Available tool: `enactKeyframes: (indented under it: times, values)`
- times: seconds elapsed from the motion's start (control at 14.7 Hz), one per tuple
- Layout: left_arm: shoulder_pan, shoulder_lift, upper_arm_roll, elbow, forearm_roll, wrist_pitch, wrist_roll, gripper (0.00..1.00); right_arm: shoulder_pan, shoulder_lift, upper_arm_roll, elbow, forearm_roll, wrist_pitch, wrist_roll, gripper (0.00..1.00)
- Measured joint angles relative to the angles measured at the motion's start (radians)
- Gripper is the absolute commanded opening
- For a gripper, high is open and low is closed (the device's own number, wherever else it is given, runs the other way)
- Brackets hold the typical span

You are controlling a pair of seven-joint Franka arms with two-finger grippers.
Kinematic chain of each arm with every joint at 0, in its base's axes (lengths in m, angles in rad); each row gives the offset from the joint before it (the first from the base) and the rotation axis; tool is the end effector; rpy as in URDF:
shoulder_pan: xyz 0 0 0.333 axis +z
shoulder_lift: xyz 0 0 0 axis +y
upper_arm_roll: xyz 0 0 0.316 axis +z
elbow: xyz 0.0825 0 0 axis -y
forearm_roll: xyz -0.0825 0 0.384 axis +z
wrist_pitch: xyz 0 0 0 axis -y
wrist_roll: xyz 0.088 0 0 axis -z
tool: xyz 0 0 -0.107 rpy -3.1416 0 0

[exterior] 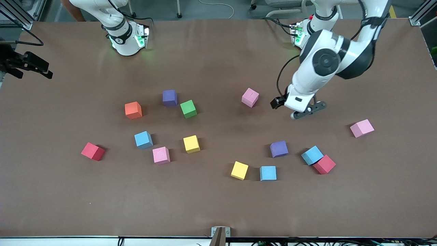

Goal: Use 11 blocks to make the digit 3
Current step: 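Reach and grasp the pink cube with the left gripper, then carry the pink cube toward the table middle and lower it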

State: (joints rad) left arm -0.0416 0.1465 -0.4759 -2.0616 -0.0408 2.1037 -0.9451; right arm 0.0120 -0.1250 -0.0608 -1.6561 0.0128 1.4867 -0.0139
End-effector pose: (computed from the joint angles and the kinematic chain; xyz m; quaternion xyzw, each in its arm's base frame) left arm 0.4892 -0.2754 0.3649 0.9724 0.2232 -0.0668 0.0080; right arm 0.5055 -0.0253 0.6436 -0.9996 0.0167 0.0220 0.0109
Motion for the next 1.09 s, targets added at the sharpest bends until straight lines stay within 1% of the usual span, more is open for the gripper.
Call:
enactKeyframes:
  times: [0.14,0.41,0.75,0.89,1.09]
  values:
    - [-0.019,0.045,-0.022,-0.036,0.000,0.089,-0.150,1.00,0.000,0.000,0.000,0.012,0.000,-0.006,0.000,1.00]
    - [-0.104,0.111,-0.025,-0.094,0.000,0.227,-0.458,1.00,0.000,-0.002,0.000,0.058,-0.001,-0.043,0.000,1.00]
    - [-0.157,0.130,-0.025,-0.232,0.000,0.414,-0.595,1.00,0.000,-0.001,0.004,0.059,-0.017,-0.042,-0.037,1.00]
    - [-0.170,0.152,-0.025,-0.249,0.000,0.449,-0.643,1.00,0.001,-0.001,0.005,0.059,-0.017,-0.043,-0.040,1.00]
    - [-0.190,0.187,-0.025,-0.250,0.000,0.461,-0.688,1.00,0.003,-0.001,0.012,0.059,-0.017,-0.049,-0.040,1.00]
